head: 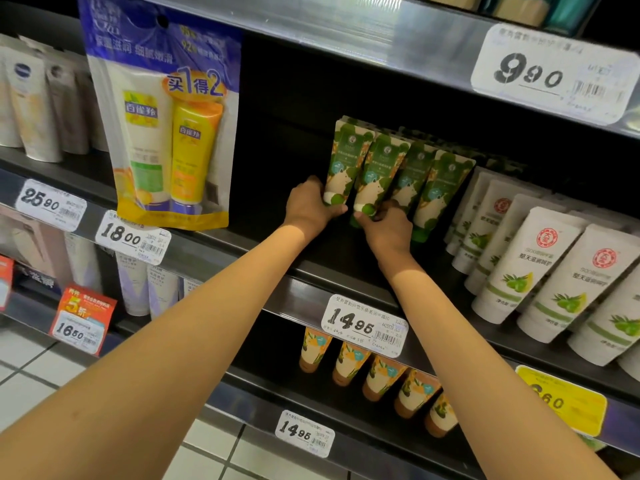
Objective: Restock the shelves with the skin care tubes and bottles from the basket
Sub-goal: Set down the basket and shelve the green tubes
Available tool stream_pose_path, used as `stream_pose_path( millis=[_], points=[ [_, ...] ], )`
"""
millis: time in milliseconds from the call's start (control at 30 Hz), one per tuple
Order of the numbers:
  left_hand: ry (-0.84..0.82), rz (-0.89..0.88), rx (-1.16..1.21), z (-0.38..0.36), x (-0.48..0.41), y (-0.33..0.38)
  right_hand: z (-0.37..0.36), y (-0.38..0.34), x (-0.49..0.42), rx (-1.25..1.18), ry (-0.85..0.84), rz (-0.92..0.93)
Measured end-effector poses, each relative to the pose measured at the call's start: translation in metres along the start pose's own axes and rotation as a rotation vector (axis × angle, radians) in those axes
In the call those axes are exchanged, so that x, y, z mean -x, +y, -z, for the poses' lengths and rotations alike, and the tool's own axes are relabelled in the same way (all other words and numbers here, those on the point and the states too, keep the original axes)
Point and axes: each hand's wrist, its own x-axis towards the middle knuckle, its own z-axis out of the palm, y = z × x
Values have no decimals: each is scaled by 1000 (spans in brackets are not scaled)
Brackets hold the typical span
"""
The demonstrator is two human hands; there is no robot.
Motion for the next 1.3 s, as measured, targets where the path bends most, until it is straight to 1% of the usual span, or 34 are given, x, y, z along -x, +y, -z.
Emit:
stream_pose_path(
  millis=[133,233,367,433,467,500,567,633,700,767,833,900,967,1067,1133,1233,1300],
  points=[
    [18,45,5,1,4,1,2,0,2,-23,-1,-19],
    [45,51,-37,10,11,0,4,-1,4,-95,35,-59],
    [-13,31,-94,25,31,3,11,-3,14,-208,96,-107],
    [-60,4,-77,39,51,5,14,-7,28,-178,62,-99],
    [-85,-41,-47,48,65,5,16,-10,39,-165,29,-80],
    [-108,-100,-11,60,81,4,17,-14,53,-163,-12,-42],
    [-143,-183,57,88,119,-3,19,-25,88,-200,-93,118],
    [-149,-205,117,120,163,-18,18,-36,129,-268,-180,283],
    [-101,-196,125,156,207,-37,8,-49,172,-334,-325,400],
    [-27,-134,101,201,252,-60,-13,-63,218,-398,-550,469],
    [74,-38,34,255,295,-82,-41,-79,264,-398,-807,532],
    [208,82,-76,313,336,-103,-67,-98,304,-383,-1049,609],
    [352,235,-209,371,378,-127,-88,-122,338,-405,-1218,677],
    [532,498,-381,435,443,-166,-118,-159,378,-444,-1384,722],
    [578,677,-433,455,484,-190,-140,-177,402,-442,-1463,731],
    [536,856,-424,453,527,-226,-172,-193,432,-443,-1568,668],
    [477,954,-391,441,544,-247,-193,-197,450,-384,-1616,655]
  ],
)
